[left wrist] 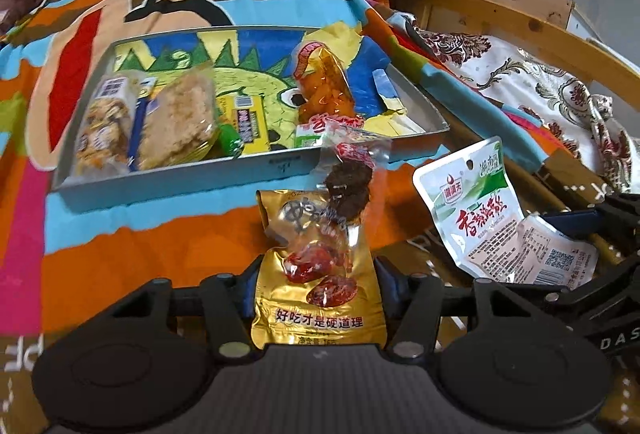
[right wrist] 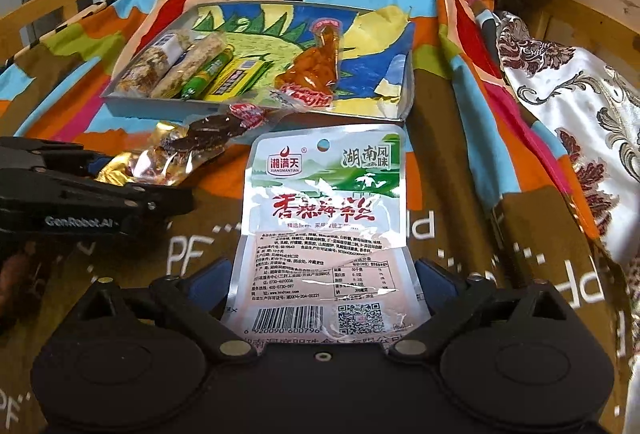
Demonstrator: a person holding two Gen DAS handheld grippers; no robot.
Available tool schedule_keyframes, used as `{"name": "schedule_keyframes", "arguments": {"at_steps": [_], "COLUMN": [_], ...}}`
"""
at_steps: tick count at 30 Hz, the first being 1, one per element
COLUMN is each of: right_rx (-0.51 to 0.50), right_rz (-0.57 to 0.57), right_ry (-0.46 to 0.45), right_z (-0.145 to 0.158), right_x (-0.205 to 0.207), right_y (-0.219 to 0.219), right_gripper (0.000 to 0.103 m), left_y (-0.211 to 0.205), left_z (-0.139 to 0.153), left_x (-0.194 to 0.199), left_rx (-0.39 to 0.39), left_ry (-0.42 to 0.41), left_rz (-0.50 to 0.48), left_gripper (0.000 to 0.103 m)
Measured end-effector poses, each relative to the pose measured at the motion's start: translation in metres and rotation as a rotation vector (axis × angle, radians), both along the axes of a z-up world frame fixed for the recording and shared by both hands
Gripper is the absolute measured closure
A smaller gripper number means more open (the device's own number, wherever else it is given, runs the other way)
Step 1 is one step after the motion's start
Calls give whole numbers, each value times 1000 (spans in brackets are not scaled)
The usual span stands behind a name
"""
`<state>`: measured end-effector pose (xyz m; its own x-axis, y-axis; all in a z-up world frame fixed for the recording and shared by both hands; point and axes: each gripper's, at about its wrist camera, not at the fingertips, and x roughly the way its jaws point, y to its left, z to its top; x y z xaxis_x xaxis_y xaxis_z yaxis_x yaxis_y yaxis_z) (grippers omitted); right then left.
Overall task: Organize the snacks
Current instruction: 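Grasp the gold duck-neck pack with the left tool while the right tool grasps the white spicy-strip pack, then carry the gold pack with the left tool while the right tool carries the white pack to the tray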
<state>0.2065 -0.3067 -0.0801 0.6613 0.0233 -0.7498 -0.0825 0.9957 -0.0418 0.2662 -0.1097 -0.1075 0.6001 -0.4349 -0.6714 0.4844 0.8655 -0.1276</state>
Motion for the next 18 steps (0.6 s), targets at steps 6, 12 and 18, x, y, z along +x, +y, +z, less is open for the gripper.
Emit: {"name": "schedule_keyframes", "arguments": {"at_steps": [6,12,18], "right_rx": [15,7,-34], "right_rz": [-3,6,28], "right_ry": [-13,-34,-30], "right_z": [5,7,-2], "right_x": [-7,-9,-7], "right_y": [-1,2,9], "right_gripper": [6,9,6], "left_y": [9,17,15], "left_z": [8,8,5], "left_x": [-13,-21,-21], "left_rx": [-6,-13,25], "left_ry": [31,40,26], "left_rz": [33,69,67], "left_gripper": [43,46,42]}}
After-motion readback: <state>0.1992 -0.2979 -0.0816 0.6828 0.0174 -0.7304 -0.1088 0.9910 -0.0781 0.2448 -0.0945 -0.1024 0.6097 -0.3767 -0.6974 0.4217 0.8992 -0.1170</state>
